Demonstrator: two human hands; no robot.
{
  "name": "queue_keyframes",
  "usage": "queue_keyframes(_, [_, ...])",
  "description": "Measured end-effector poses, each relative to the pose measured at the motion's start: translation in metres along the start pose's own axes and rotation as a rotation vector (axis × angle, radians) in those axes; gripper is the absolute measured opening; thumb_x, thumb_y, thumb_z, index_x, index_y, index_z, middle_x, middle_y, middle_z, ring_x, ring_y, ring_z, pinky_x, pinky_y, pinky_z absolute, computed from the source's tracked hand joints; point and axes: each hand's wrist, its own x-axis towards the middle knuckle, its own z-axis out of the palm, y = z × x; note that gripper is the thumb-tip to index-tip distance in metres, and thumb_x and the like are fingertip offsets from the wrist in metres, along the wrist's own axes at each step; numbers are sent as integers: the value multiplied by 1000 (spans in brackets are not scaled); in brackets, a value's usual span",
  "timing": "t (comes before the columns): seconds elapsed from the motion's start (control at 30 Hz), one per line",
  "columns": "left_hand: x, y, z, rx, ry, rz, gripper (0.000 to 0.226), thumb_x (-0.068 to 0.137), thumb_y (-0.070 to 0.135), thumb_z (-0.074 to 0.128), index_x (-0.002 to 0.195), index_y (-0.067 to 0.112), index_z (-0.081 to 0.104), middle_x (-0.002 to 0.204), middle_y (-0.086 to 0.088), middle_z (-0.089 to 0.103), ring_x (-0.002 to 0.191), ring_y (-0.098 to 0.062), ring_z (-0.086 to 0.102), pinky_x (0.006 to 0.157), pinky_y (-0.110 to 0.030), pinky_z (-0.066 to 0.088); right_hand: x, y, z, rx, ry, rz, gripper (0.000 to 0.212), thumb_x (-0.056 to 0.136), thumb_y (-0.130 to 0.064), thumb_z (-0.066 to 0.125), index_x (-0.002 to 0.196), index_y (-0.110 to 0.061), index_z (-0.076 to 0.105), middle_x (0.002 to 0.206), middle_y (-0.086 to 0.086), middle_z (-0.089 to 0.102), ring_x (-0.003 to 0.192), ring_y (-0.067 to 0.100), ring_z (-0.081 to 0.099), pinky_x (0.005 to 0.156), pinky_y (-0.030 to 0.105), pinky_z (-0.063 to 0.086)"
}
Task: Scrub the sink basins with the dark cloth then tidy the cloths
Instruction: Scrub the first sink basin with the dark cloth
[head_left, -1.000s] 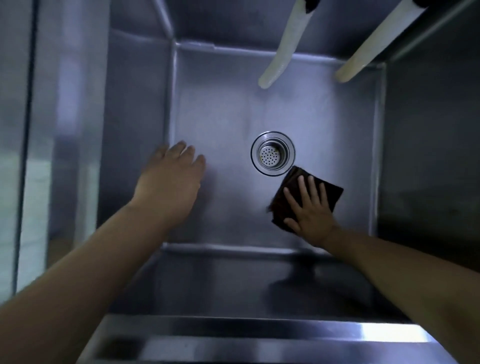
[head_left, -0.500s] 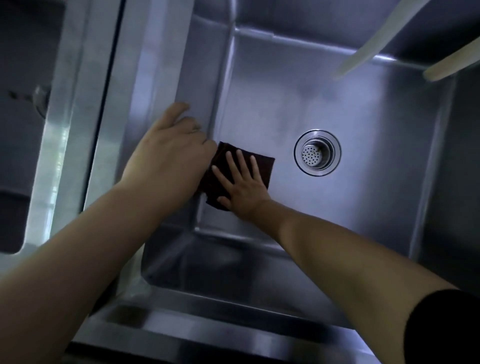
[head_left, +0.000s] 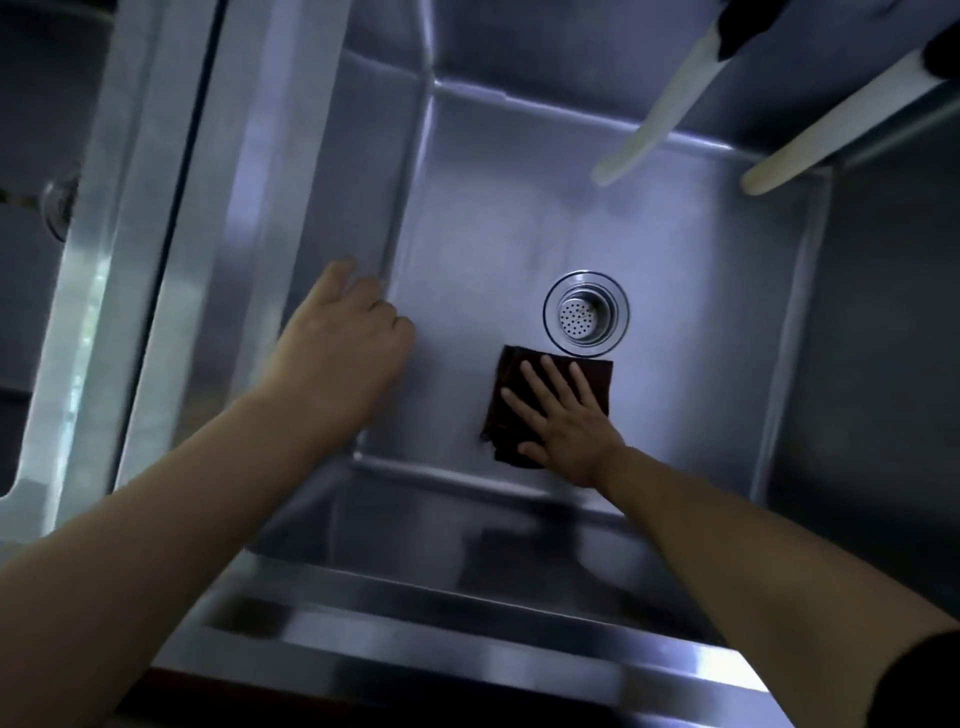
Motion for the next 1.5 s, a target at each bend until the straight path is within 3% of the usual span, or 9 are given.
queue_keyframes(0.27, [12,52,21,-194,-35,80,8,60,5,65,68,7,64,69,-16,65,98,-36,63,99,-49,41,-87,98,30,88,-63,379,70,91,-61,21,144,-16,30,147,26,32,136,41,18,109,52,6])
queue_keyframes(0.5, [0,49,19,-256,-50,33,11,65,9,61,74,8,67,75,-15,67,101,-36,61,103,-46,32,-128,98,44,127,-196,589,82,71,-65,-1,138,-21,-13,143,16,-27,133,30,-30,98,41,-36])
queue_keyframes(0.63, [-23,26,7,-240,-34,-38,20,68,15,53,81,8,67,84,-16,68,104,-35,60,102,-45,32,-127,80,41,86,-206,441,83,87,-62,16,148,-6,19,150,34,9,141,37,-21,110,49,-9])
queue_keyframes(0.77, [-44,7,-2,-215,26,-54,24,70,11,55,89,4,68,87,-18,68,101,-37,61,100,-47,33,-99,52,37,56,-95,211,84,87,-62,24,151,-16,-5,154,24,-17,142,41,-16,110,54,-2])
queue_keyframes(0.83, [-52,2,-5,-207,56,-40,23,71,12,58,89,4,69,89,-18,68,102,-37,60,102,-47,31,-77,33,30,31,-77,137,93,78,-58,34,151,-18,-7,155,26,-8,142,41,-15,110,56,-2])
queue_keyframes(1.03, [-64,-9,5,-210,96,-76,26,77,4,57,101,5,68,92,-14,69,103,-32,61,110,-39,27,0,-29,13,-59,-39,-104,93,69,-55,72,144,-18,31,147,25,33,138,42,19,109,60,9])
queue_keyframes(1.23, [-63,-12,8,-216,51,-63,19,79,8,58,94,13,69,82,-4,67,96,-28,61,112,-35,22,81,-100,-20,-110,-116,-370,74,96,-51,36,150,-27,-7,156,14,-18,139,35,-25,107,55,-19])
queue_keyframes(1.4, [-62,-10,8,-133,35,-36,12,80,8,56,83,13,66,72,-5,63,87,-29,61,110,-36,22,97,-124,-24,-151,-108,-383,70,97,-50,31,150,-27,-10,157,14,-16,142,35,-20,109,55,-19])
queue_keyframes(1.5, [-59,-6,4,-57,9,-15,16,80,5,50,76,13,63,69,-7,62,85,-30,61,107,-41,25,76,-112,-21,-119,-115,-399,61,95,-46,31,151,-28,13,158,15,4,145,35,-1,112,54,-15])
